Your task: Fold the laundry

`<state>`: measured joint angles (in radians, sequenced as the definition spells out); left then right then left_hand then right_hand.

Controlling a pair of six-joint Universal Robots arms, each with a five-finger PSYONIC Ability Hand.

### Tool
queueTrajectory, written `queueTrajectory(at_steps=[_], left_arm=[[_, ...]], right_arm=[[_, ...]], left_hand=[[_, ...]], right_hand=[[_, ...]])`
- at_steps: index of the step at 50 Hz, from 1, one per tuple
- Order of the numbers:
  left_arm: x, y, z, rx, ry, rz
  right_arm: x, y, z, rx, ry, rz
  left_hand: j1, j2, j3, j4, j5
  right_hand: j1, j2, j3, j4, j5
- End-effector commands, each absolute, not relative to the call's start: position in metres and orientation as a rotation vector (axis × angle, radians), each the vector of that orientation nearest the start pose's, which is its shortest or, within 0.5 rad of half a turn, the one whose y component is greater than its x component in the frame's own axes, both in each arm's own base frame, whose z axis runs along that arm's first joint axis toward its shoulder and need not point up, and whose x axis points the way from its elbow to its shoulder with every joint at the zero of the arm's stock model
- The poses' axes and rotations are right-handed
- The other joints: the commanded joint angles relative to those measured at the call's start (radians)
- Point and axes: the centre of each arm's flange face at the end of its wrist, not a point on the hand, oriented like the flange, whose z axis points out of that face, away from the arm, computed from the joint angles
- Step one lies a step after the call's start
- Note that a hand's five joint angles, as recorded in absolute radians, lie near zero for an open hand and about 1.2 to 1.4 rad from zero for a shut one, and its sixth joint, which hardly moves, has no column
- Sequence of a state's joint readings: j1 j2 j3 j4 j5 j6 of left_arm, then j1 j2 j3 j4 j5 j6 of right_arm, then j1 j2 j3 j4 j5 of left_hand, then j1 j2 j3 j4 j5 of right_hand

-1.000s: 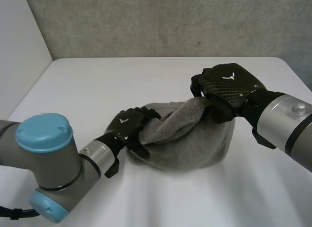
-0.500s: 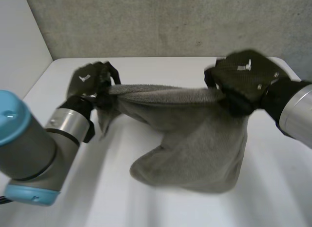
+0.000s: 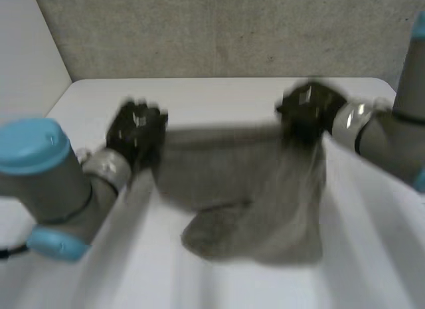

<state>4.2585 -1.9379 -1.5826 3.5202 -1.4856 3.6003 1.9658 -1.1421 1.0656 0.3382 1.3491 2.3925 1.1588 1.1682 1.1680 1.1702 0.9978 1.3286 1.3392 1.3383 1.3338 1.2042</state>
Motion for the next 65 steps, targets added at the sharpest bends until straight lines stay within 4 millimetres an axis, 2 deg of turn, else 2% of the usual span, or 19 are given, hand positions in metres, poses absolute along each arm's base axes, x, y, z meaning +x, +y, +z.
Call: queueTrajectory(at_steps=[1, 3, 5, 9, 11, 12, 14, 17, 19, 20, 22, 26, 31, 33, 35, 39, 49, 56, 65], left_arm=[[-0.302, -0.302, 0.364, 0.766, 1.512, -2.812], [-0.298, -0.303, 0.4, 0.626, 1.404, -2.995], [-0.295, -0.305, 0.405, 0.585, 1.418, -3.047], [-0.289, -0.31, 0.391, 0.553, 1.578, -3.037], [-0.279, -0.315, 0.354, 0.565, 1.812, -2.891], [-0.279, -0.315, 0.354, 0.565, 1.813, -2.89], [-0.274, -0.31, 0.309, 0.611, 2.022, -2.717], [-0.27, -0.306, 0.285, 0.63, 2.108, -2.628], [-0.265, -0.294, 0.241, 0.677, 2.252, -2.458], [-0.265, -0.294, 0.241, 0.678, 2.252, -2.457], [-0.26, -0.283, 0.193, 0.759, 2.36, -2.269], [-0.255, -0.27, 0.158, 0.853, 2.382, -2.13], [-0.25, -0.257, 0.139, 0.966, 2.318, -2.048], [-0.248, -0.255, 0.145, 0.995, 2.255, -2.057], [-0.247, -0.255, 0.152, 0.985, 2.23, -2.083], [-0.241, -0.258, 0.178, 0.927, 2.158, -2.164], [-0.237, -0.247, 0.199, 0.889, 2.111, -2.246], [-0.234, -0.239, 0.193, 0.883, 2.147, -2.228], [-0.232, -0.234, 0.193, 0.881, 2.149, -2.226]], right_arm=[[0.279, -0.312, 0.412, -0.874, 1.464, -2.711], [0.275, -0.306, 0.425, -0.803, 1.39, -2.746], [0.274, -0.3, 0.426, -0.797, 1.384, -2.734], [0.279, -0.29, 0.389, -0.946, 1.555, -2.542], [0.28, -0.286, 0.371, -1.021, 1.632, -2.449], [0.28, -0.281, 0.355, -1.099, 1.698, -2.361], [0.28, -0.276, 0.337, -1.18, 1.76, -2.282], [0.28, -0.268, 0.295, -1.339, 1.872, -2.106], [0.279, -0.266, 0.274, -1.392, 1.927, -2.036], [0.278, -0.263, 0.254, -1.432, 1.976, -1.96], [0.279, -0.258, 0.233, -1.464, 2.018, -1.868], [0.279, -0.245, 0.178, -1.512, 2.13, -1.62], [0.276, -0.237, 0.153, -1.512, 2.188, -1.491], [0.276, -0.236, 0.154, -1.501, 2.188, -1.489], [0.275, -0.234, 0.164, -1.458, 2.181, -1.525], [0.27, -0.232, 0.186, -1.351, 2.147, -1.637], [0.267, -0.228, 0.227, -1.275, 2.029, -1.842], [0.263, -0.242, 0.259, -1.322, 1.959, -1.888], [0.285, -0.267, 0.241, -1.64, 1.93, -1.589]], left_hand=[[0.182, 0.173, 0.173, 0.171, 0.169], [0.185, 0.176, 0.176, 0.174, 0.171], [0.185, 0.176, 0.176, 0.174, 0.172], [0.185, 0.176, 0.176, 0.174, 0.172], [0.173, 0.164, 0.164, 0.162, 0.16], [0.173, 0.164, 0.164, 0.162, 0.16], [0.162, 0.152, 0.152, 0.15, 0.148], [0.141, 0.132, 0.132, 0.13, 0.127], [0.036, 0.026, 0.027, 0.024, 0.022], [0.035, 0.026, 0.026, 0.024, 0.022], [-0.029, -0.038, -0.038, -0.04, -0.043], [-0.067, -0.077, -0.076, -0.079, -0.081], [-0.194, -0.203, -0.203, -0.205, -0.207], [-0.197, -0.206, -0.206, -0.208, -0.21], [-0.197, -0.206, -0.206, -0.208, -0.21], [-0.197, -0.206, -0.206, -0.208, -0.21], [-0.252, -0.261, -0.261, -0.263, -0.266], [-0.293, -0.303, -0.303, -0.305, -0.307], [-0.34, -0.35, -0.35, -0.352, -0.354]], right_hand=[[0.068, 0.057, 0.058, 0.062, 0.018], [0.068, 0.057, 0.058, 0.062, 0.018], [0.068, 0.057, 0.058, 0.062, 0.018], [0.068, 0.057, 0.058, 0.062, 0.018], [0.068, 0.057, 0.058, 0.062, 0.018], [0.068, 0.057, 0.058, 0.062, 0.018], [0.068, 0.057, 0.058, 0.062, 0.018], [0.068, 0.057, 0.058, 0.062, 0.018], [0.068, 0.057, 0.058, 0.062, 0.018], [0.068, 0.057, 0.058, 0.062, 0.018], [0.068, 0.057, 0.058, 0.062, 0.018], [0.068, 0.057, 0.058, 0.062, 0.018], [-0.042, -0.053, -0.052, -0.047, -0.092], [-0.24, -0.25, -0.249, -0.245, -0.29], [-0.8, -0.811, -0.81, -0.806, -0.851], [-1.12, -1.13, -1.129, -1.125, -1.17], [-1.154, -1.165, -1.164, -1.159, -1.204], [-1.074, -1.084, -1.083, -1.079, -1.124], [-0.98, -0.99, -0.989, -0.985, -1.03]])
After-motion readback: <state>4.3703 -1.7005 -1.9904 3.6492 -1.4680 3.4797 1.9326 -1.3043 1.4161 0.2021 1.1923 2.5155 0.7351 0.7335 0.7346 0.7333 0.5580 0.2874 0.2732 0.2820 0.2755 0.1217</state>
